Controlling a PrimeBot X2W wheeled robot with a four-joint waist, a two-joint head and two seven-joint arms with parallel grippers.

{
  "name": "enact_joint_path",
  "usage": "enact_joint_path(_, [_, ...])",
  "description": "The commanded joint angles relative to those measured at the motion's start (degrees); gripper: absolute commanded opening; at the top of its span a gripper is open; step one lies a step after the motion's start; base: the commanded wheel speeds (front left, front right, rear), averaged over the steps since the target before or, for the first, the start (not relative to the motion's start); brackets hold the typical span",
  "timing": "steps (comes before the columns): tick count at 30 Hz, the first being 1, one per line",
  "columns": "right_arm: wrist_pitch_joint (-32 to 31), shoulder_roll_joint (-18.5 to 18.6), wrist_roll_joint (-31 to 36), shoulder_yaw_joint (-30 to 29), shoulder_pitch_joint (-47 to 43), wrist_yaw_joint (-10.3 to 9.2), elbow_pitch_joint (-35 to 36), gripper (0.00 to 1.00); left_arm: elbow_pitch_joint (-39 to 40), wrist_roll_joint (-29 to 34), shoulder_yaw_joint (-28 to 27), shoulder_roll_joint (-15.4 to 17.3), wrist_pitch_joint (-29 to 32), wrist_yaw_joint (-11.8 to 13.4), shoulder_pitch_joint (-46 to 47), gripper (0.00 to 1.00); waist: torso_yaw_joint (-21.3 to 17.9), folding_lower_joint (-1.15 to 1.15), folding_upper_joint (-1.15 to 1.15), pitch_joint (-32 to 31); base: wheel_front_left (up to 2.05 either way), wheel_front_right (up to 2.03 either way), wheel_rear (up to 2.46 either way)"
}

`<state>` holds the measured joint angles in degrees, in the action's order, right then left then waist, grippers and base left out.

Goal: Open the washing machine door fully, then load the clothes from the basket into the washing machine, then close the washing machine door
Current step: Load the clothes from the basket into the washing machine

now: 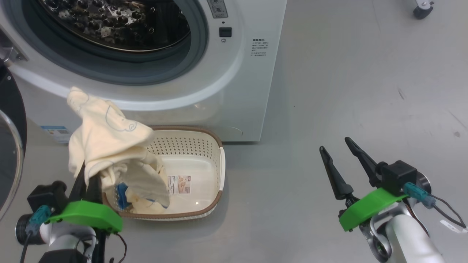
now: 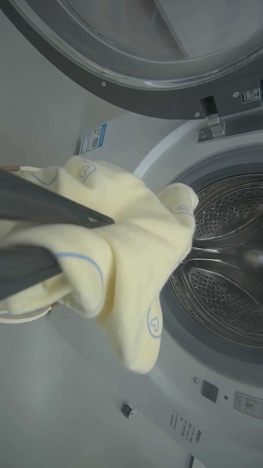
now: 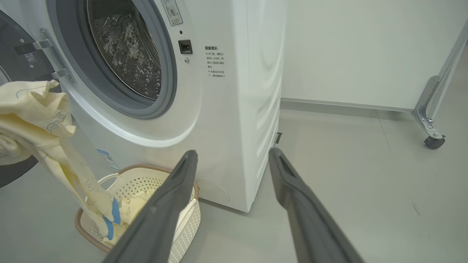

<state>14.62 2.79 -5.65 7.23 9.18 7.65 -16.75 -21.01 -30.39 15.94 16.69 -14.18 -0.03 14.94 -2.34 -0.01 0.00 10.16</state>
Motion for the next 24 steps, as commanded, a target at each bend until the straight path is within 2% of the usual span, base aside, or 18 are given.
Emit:
enact_joint_path(1, [0.4,0.1,-0.3,0.9,0.7,-0.16,1.7,1.0,2.2,0.7,-3.2,1.4,-0.8,-0.1,1.6,0.0,-0.1,0.01,0.0,0.2,0.0,0.0,0.0])
enact_joint_path(13, [0.4,0.1,-0.4,0.9,2.0,-0.16,2.4,1.0,5.2,4.1,-8.5,-0.6,-0.8,-2.8,4.8,0.0,-2.2,0.01,0.0,4.4,0.0,0.0,0.0])
enact_joint_path(20, [0.4,0.1,-0.7,1.1,3.4,-0.16,3.3,1.0,4.1,3.3,-10.5,-1.2,-0.8,-4.8,12.1,0.0,-4.3,0.01,0.0,9.4,0.0,0.0,0.0])
enact_joint_path(24, [0.4,0.1,-1.2,1.7,4.4,-0.16,3.9,1.0,2.5,3.0,-11.2,-0.4,-0.8,-5.4,18.2,0.0,-6.3,0.01,0.0,12.7,0.0,0.0,0.0])
